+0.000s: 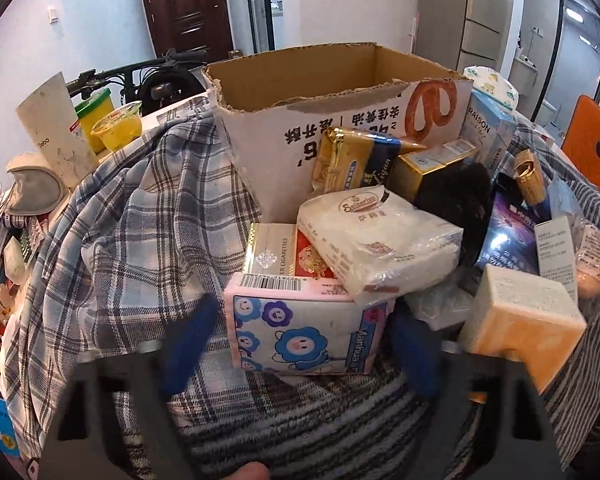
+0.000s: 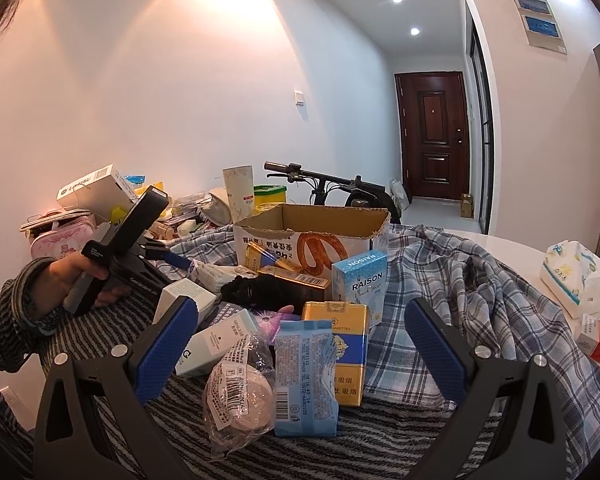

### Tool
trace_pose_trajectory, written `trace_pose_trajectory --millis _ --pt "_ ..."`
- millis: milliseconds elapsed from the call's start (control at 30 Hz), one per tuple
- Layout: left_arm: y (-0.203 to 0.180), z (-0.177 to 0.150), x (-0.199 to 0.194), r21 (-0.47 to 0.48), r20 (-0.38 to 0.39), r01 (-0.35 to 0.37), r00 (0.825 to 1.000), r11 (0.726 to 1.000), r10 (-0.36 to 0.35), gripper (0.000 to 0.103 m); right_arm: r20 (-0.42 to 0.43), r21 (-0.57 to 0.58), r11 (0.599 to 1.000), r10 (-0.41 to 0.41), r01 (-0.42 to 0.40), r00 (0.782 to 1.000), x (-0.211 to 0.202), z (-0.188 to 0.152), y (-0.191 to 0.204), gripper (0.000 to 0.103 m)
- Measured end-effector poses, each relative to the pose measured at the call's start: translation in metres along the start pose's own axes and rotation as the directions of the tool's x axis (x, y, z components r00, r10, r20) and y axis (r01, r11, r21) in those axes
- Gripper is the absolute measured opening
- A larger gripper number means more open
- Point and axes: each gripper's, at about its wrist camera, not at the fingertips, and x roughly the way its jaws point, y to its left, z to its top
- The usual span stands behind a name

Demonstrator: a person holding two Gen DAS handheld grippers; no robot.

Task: Organize objects
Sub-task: 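Grasp the pink-and-blue Manhua tissue box with the left gripper, then grasp the white-green GENLESE box with the right gripper while the left gripper holds the tissue box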

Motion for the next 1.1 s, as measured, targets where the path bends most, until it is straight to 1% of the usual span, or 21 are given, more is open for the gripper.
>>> trace_pose_trajectory --millis 100,233,333,433,567,633,667,733,767,833,900,1000,1033,1100 --pt "-0.003 -0.001 -0.001 0.012 0.010 -0.015 1.000 1.000 0.015 0.074 0.000 0.001 1.000 0.001 -0.001 1.000 0.000 0.000 0.000 0.103" --pt "-0.004 -0.005 -0.011 0.008 0.060 -0.026 0.998 1.000 0.025 0.074 -0.004 0.003 1.000 0.002 -0.002 1.000 0.000 0.000 -0.001 0.103" --pt "0.000 -0.007 -0.025 -0.014 0.120 -0.027 0.992 1.000 0.028 0.074 -0.008 0.005 1.000 0.002 -0.002 1.000 0.001 0.000 -0.002 0.103" --pt "0.005 -0.011 -0.041 -0.036 0.196 -0.013 0.980 0.999 0.019 0.074 -0.018 0.007 1.000 0.003 -0.003 1.000 0.003 0.000 -0.002 0.103" --pt "0.008 -0.015 -0.060 -0.045 0.297 0.017 0.955 0.999 -0.003 0.074 -0.020 0.008 1.000 0.005 -0.005 1.000 0.005 0.000 -0.002 0.103" --pt "0.006 -0.017 -0.071 -0.039 0.351 0.015 0.936 0.999 0.000 0.074 -0.020 0.009 1.000 0.005 -0.005 1.000 0.005 0.000 -0.002 0.103" --pt "0.005 -0.019 -0.078 -0.033 0.386 0.014 0.923 0.999 0.000 0.074 -0.021 0.008 1.000 0.004 -0.004 1.000 0.005 0.000 -0.002 0.103" --pt "0.003 -0.021 -0.088 -0.025 0.432 0.011 0.902 1.000 0.001 0.074 -0.026 0.007 1.000 0.002 -0.002 1.000 0.006 0.001 -0.002 0.103" --pt "0.001 -0.023 -0.093 -0.019 0.458 0.010 0.889 1.000 0.000 0.074 -0.031 0.007 1.000 0.001 -0.001 1.000 0.007 0.001 -0.001 0.103" --pt "-0.001 -0.024 -0.099 -0.010 0.481 0.002 0.877 1.000 0.003 0.075 -0.032 -0.003 1.000 -0.001 0.001 0.999 0.008 0.001 0.001 0.103" --pt "-0.004 -0.024 -0.100 -0.001 0.485 -0.001 0.874 1.000 0.002 0.074 -0.029 -0.028 0.999 0.014 -0.015 0.999 0.007 0.001 0.006 0.103" --pt "-0.005 -0.025 -0.099 0.003 0.480 0.002 0.877 1.000 -0.003 0.074 -0.048 -0.102 0.991 0.081 -0.086 0.996 0.008 0.002 0.021 0.103" --pt "-0.005 -0.025 -0.099 0.002 0.479 0.003 0.878 1.000 -0.003 0.074 -0.059 -0.134 0.987 0.083 -0.090 0.995 0.009 0.003 0.028 0.103" --pt "-0.006 -0.025 -0.097 0.001 0.473 0.008 0.881 1.000 -0.007 0.074 -0.069 -0.187 0.980 0.059 -0.072 0.996 0.011 0.008 0.045 0.103"
